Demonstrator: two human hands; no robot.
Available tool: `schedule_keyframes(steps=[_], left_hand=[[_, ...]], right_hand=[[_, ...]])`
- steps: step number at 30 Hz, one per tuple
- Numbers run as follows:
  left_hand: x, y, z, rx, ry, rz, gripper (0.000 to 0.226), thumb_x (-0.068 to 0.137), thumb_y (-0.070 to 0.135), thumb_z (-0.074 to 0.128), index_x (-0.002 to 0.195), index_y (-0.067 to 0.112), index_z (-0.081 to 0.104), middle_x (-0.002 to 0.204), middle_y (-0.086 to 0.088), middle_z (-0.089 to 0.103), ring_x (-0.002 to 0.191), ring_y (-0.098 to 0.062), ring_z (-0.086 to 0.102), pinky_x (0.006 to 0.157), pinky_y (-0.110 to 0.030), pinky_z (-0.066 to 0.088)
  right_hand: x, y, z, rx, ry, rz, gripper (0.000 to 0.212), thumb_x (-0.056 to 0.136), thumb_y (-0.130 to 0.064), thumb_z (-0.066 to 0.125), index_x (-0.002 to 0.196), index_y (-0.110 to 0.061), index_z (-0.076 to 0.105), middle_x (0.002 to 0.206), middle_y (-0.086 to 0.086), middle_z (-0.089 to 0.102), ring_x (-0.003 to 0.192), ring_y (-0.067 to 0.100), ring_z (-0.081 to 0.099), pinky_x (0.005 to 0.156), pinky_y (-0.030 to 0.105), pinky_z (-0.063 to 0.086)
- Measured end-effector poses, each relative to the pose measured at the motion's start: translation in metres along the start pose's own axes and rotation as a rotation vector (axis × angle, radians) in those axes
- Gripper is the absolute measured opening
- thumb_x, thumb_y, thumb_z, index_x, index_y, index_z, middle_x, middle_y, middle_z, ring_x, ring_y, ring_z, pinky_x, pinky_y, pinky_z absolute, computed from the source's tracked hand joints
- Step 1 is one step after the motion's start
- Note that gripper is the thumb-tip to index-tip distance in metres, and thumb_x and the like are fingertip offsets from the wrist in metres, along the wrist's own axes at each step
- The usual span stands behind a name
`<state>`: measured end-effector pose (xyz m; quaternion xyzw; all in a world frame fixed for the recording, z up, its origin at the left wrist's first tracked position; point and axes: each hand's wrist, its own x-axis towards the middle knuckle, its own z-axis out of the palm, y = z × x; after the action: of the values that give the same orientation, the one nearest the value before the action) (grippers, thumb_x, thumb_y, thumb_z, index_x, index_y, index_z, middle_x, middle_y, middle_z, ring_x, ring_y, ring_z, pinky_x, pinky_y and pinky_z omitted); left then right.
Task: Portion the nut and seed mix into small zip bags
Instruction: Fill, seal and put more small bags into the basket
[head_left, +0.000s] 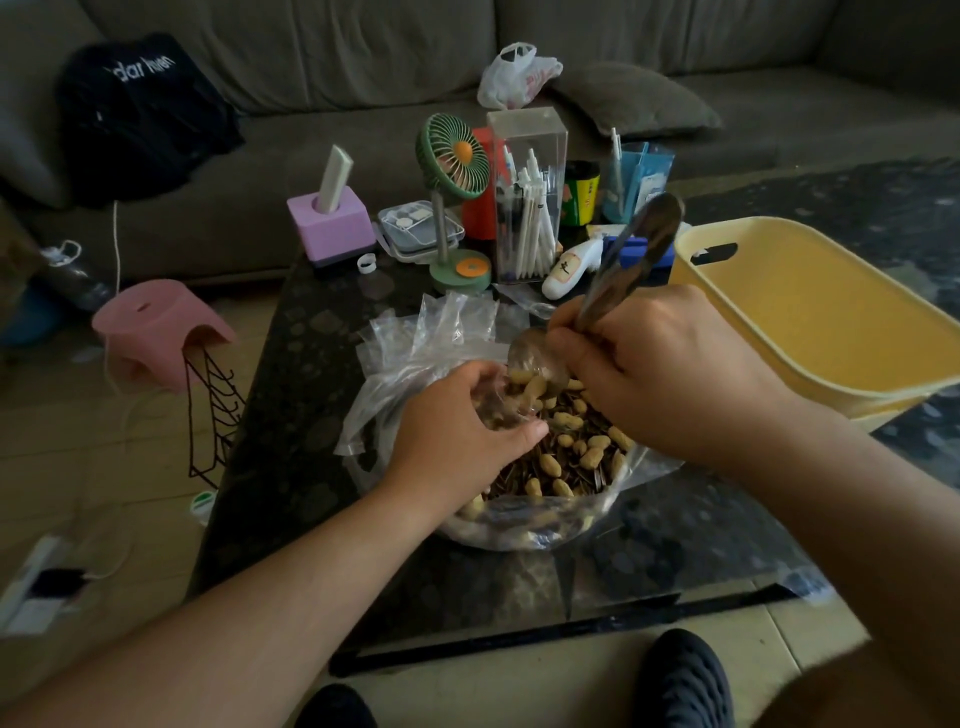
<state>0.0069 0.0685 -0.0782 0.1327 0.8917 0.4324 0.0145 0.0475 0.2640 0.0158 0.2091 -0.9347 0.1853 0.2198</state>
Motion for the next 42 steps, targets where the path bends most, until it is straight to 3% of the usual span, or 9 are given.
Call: schedule_keyframes(steps=[7, 10, 13, 18, 23, 30, 34, 37, 42], left_hand=[[0.001, -0.005, 0.0, -0.043, 0.02, -0.049, 0.049, 0.079, 0.044, 0.091, 0.119, 0.04, 0.064, 0.103, 0.031, 0.064, 0.099, 0.011, 0.063, 0.074, -0.004, 0.044], [0.002, -0.005, -0.002, -0.049, 0.01, -0.048, 0.04, 0.079, 0.042, 0.091, 0.106, 0.047, 0.061, 0.1, 0.029, 0.066, 0.093, 0.024, 0.059, 0.068, 0.0, 0.044], [0.006, -0.005, -0.018, -0.049, 0.05, -0.074, 0.048, 0.08, 0.053, 0.087, 0.122, 0.039, 0.069, 0.108, 0.023, 0.07, 0.097, 0.012, 0.063, 0.077, -0.012, 0.048], [0.016, -0.01, -0.039, -0.249, 0.166, -0.136, 0.046, 0.078, 0.045, 0.091, 0.118, 0.035, 0.072, 0.108, 0.016, 0.077, 0.099, 0.006, 0.071, 0.096, -0.033, 0.06], [0.018, -0.012, -0.032, -0.252, 0.193, -0.129, 0.058, 0.076, 0.047, 0.091, 0.127, 0.03, 0.072, 0.111, 0.016, 0.077, 0.108, 0.002, 0.071, 0.101, -0.039, 0.06], [0.013, -0.008, -0.032, -0.147, 0.263, -0.06, 0.061, 0.079, 0.059, 0.085, 0.131, 0.03, 0.071, 0.113, 0.018, 0.075, 0.109, 0.001, 0.069, 0.098, -0.036, 0.06], [0.013, -0.012, -0.024, -0.122, 0.254, -0.104, 0.066, 0.079, 0.065, 0.083, 0.133, 0.029, 0.07, 0.114, 0.017, 0.075, 0.109, 0.0, 0.069, 0.098, -0.034, 0.06], [0.018, -0.017, -0.019, -0.172, 0.223, -0.186, 0.07, 0.078, 0.065, 0.084, 0.135, 0.027, 0.07, 0.118, 0.014, 0.076, 0.109, 0.001, 0.069, 0.1, -0.032, 0.058], [0.025, -0.017, -0.017, -0.325, 0.192, -0.26, 0.057, 0.081, 0.052, 0.087, 0.128, 0.021, 0.073, 0.106, 0.012, 0.077, 0.098, 0.005, 0.07, 0.089, -0.022, 0.057]], right_hand=[[0.003, 0.001, 0.002, 0.018, 0.048, -0.015, 0.036, 0.106, -0.033, 0.046, 0.099, -0.012, 0.074, 0.08, -0.004, 0.065, 0.068, 0.014, 0.06, 0.065, 0.036, 0.052], [0.001, 0.005, 0.003, 0.024, 0.081, 0.028, 0.027, 0.106, -0.03, 0.052, 0.101, -0.015, 0.075, 0.082, -0.005, 0.07, 0.064, 0.004, 0.057, 0.063, 0.031, 0.054], [-0.001, 0.009, 0.001, 0.067, 0.093, 0.187, 0.028, 0.104, -0.036, 0.052, 0.1, -0.017, 0.073, 0.073, -0.008, 0.068, 0.057, 0.006, 0.061, 0.054, 0.024, 0.052], [-0.005, 0.002, 0.007, 0.331, -0.248, 0.513, 0.025, 0.104, -0.04, 0.055, 0.091, -0.024, 0.07, 0.072, -0.005, 0.072, 0.062, 0.002, 0.069, 0.055, 0.02, 0.056], [-0.008, -0.007, 0.034, 0.305, -0.354, 0.506, 0.026, 0.104, -0.041, 0.057, 0.087, -0.027, 0.069, 0.073, -0.005, 0.073, 0.061, 0.001, 0.069, 0.06, 0.019, 0.057], [-0.004, 0.0, 0.055, 0.542, -0.384, 0.691, 0.022, 0.105, -0.035, 0.059, 0.093, -0.021, 0.071, 0.075, 0.0, 0.077, 0.064, 0.011, 0.075, 0.063, 0.026, 0.063], [-0.002, 0.011, 0.064, 0.511, -0.217, 0.751, 0.018, 0.104, -0.036, 0.061, 0.095, -0.024, 0.07, 0.078, -0.001, 0.076, 0.065, 0.007, 0.074, 0.059, 0.021, 0.059], [-0.004, 0.012, 0.071, 0.39, -0.152, 0.646, 0.015, 0.104, -0.036, 0.061, 0.099, -0.025, 0.071, 0.08, -0.007, 0.074, 0.068, 0.001, 0.072, 0.063, 0.017, 0.058], [-0.01, 0.008, 0.084, 0.381, -0.223, 0.516, 0.023, 0.107, -0.036, 0.054, 0.106, -0.023, 0.072, 0.086, -0.007, 0.073, 0.08, 0.005, 0.072, 0.079, 0.03, 0.06]])
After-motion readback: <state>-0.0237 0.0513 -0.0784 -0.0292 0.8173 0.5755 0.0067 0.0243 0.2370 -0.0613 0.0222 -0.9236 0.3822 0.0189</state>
